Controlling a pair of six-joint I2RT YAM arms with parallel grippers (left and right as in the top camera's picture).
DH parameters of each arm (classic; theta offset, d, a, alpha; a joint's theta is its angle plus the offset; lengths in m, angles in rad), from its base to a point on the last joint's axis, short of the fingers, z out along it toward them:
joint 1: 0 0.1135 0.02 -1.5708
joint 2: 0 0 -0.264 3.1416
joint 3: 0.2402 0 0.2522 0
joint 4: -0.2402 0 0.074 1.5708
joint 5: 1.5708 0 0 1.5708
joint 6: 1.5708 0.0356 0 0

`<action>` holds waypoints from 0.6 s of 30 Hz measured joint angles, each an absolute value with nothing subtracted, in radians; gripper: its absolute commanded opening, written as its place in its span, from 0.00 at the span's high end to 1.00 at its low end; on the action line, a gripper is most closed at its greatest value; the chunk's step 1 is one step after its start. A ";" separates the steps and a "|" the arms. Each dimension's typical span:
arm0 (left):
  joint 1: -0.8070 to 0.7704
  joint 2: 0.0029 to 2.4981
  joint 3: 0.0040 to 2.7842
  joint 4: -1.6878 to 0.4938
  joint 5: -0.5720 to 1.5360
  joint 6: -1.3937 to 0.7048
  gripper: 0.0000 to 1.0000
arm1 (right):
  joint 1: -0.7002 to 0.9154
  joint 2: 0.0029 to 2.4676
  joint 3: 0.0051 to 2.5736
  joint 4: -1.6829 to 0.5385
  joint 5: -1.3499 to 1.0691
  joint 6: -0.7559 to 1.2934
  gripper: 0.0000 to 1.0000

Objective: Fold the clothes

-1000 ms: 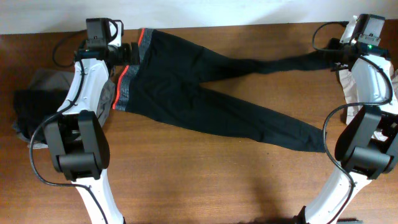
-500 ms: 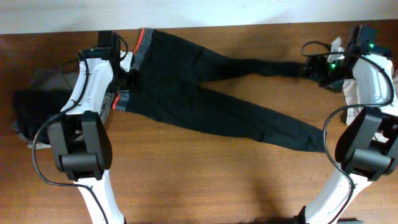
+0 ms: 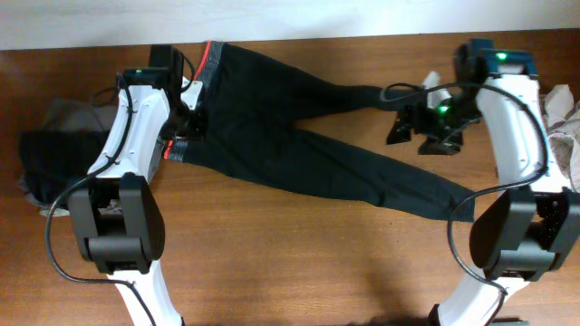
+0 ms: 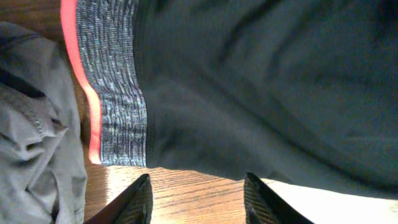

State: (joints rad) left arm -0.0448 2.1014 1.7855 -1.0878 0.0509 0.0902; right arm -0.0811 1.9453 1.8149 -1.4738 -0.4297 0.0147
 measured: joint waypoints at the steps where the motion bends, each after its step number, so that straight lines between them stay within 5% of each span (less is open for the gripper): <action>1: -0.045 2.101 1.766 -1.076 0.051 0.090 0.54 | -0.057 1.943 1.814 -1.476 -0.413 0.026 0.18; 6: -0.045 2.100 1.618 -0.951 0.049 0.090 0.61 | 0.026 1.938 1.812 -1.481 -0.318 0.098 0.18; 13: -0.045 2.088 1.446 -0.797 0.044 0.091 0.99 | 0.069 1.938 1.810 -1.485 -0.269 0.157 0.18; 18: -0.045 2.064 1.404 -0.873 0.044 0.063 0.99 | 0.069 1.938 1.809 -1.506 -0.232 0.181 0.12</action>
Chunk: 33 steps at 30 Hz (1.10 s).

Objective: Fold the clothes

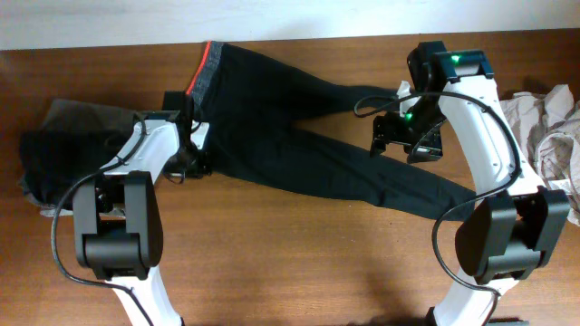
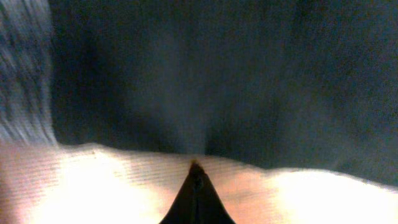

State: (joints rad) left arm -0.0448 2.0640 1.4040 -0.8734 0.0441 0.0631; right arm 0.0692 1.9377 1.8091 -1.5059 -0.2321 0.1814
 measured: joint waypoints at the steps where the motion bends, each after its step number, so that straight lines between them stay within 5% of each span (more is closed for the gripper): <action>1: -0.045 2.062 1.402 -0.895 0.044 0.059 0.99 | 0.069 1.938 1.809 -1.510 -0.223 0.187 0.11; 5: -0.045 2.059 1.395 -0.972 0.044 0.032 0.99 | 0.069 1.936 1.807 -1.515 -0.182 0.217 0.09; 8: -0.045 2.049 1.377 -1.014 0.040 0.014 0.99 | 0.069 1.931 1.779 -1.494 -0.168 0.242 0.19; 10: -0.045 2.038 1.367 -1.001 0.036 0.009 0.99 | 0.069 1.931 1.762 -1.475 -0.163 0.255 0.42; 12: -0.045 2.009 1.358 -0.952 0.032 0.006 0.98 | 0.069 1.931 1.739 -1.442 -0.157 0.272 0.86; 13: -0.045 1.996 1.357 -0.935 0.032 0.005 0.98 | 0.069 1.931 1.731 -1.426 -0.157 0.278 0.95; 26: -0.062 1.619 1.357 -0.914 0.009 0.007 0.97 | 0.147 1.773 1.537 -1.328 -0.106 0.297 0.95; 30: -0.105 1.381 1.327 -0.857 -0.050 0.007 0.71 | 0.275 1.463 1.396 -1.208 0.028 0.355 0.66; 33: -0.116 1.263 1.245 -0.756 -0.072 0.013 0.63 | 0.330 1.239 1.258 -1.113 0.074 0.407 0.59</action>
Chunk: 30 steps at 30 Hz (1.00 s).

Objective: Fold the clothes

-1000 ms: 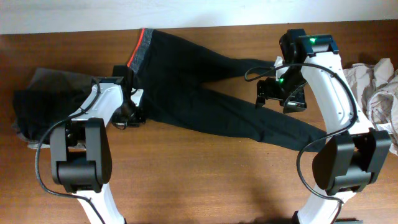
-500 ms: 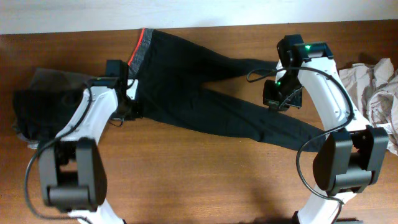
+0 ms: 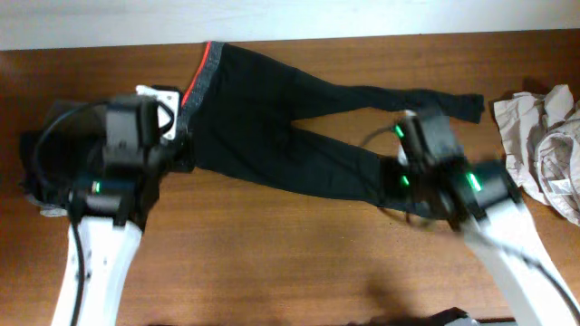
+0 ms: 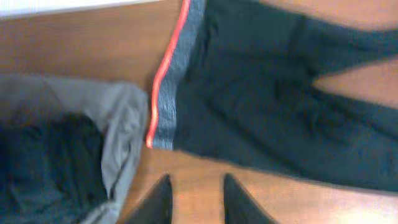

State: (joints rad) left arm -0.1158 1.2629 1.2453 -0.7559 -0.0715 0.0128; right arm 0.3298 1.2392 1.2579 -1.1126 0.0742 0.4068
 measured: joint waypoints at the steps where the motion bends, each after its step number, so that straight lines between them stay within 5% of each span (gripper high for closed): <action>1: -0.112 1.247 1.209 -0.715 -0.077 0.011 0.62 | 0.329 1.180 1.204 -1.059 0.086 0.421 0.59; 7: -0.070 1.397 1.045 -0.525 -0.064 0.010 0.61 | 0.203 1.180 0.949 -0.904 0.063 0.472 0.46; 11: -0.064 1.560 1.033 -0.425 -0.022 0.019 0.62 | 0.107 1.262 0.918 -0.865 0.029 0.477 0.28; 19: -0.065 1.763 1.032 -0.248 0.047 0.035 0.62 | -0.035 1.280 0.918 -0.867 -0.051 0.469 0.25; 24: -0.065 1.840 1.032 -0.181 0.065 0.045 0.70 | -0.046 1.280 0.918 -0.889 -0.067 0.466 0.25; 30: -0.064 1.906 1.035 -0.176 0.072 0.059 0.99 | -0.046 1.280 0.918 -0.897 -0.073 0.460 0.25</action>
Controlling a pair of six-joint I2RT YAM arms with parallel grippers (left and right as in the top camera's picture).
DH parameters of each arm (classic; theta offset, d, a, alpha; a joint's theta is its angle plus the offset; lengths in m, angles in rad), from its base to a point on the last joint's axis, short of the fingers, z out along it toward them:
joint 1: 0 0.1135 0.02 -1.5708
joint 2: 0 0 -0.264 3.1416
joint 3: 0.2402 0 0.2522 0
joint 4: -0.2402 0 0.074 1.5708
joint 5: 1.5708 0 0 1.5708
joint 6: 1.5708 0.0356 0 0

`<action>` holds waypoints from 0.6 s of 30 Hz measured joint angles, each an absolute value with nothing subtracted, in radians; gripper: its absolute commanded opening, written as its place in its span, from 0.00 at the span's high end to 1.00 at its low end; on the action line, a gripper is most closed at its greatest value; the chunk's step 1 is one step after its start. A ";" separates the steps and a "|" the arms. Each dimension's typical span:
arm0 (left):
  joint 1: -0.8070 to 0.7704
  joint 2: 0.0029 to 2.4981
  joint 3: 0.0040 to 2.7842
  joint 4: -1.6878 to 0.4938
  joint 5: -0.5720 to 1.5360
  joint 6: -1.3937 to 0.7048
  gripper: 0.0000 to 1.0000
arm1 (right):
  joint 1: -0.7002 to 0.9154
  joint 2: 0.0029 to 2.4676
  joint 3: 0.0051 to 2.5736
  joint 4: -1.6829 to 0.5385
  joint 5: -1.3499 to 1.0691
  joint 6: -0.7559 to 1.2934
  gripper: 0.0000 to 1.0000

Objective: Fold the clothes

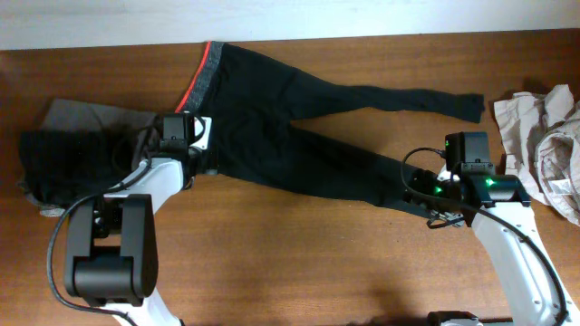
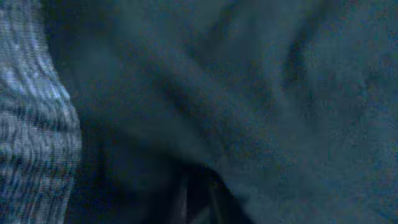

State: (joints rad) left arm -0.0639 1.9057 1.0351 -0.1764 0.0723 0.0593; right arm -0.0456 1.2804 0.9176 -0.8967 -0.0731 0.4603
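Observation:
Black leggings (image 1: 299,136) lie spread across the table, their grey waistband with a red edge (image 1: 201,77) at the far left and both legs running right. My left gripper (image 1: 201,154) is down on the waist's near corner. In the left wrist view dark fabric (image 2: 249,93) fills the frame, with the waistband (image 2: 31,137) at the left. The left gripper (image 2: 196,196) has its fingers close together and buried in the cloth. My right gripper (image 1: 424,192) sits at the end of the nearer leg; its fingers are hidden.
A heap of dark and grey clothes (image 1: 63,149) lies at the left edge. Crumpled beige clothes (image 1: 544,127) lie at the right edge. Bare wooden table (image 1: 272,263) stretches along the front. The leggings' waist reaches the table's far edge.
My left gripper was open and raised to the left of the waistband; now it is down in the fabric at the waist's near corner. The right arm has shifted right, to the nearer leg's end.
First my left gripper stood open at the waistband's near corner, with the right over the farther leg's end. Then the left was shut at the fabric edge. Both arms then sat back, the left open. Now each is down on the leggings again.

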 measured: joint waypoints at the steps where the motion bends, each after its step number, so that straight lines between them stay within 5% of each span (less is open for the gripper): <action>1: -0.063 1.906 1.037 -0.189 0.072 0.061 1.00 | -0.046 1.280 0.918 -0.898 -0.073 0.459 0.25; 18: -0.065 1.871 1.101 -0.663 -0.041 -0.192 1.00 | -0.046 1.280 0.918 -0.903 -0.050 0.460 0.24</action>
State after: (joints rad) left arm -0.0650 1.8713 1.1011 -0.6628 -0.0410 -0.1925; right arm -0.0463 1.2804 0.9176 -0.9028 -0.0498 0.4599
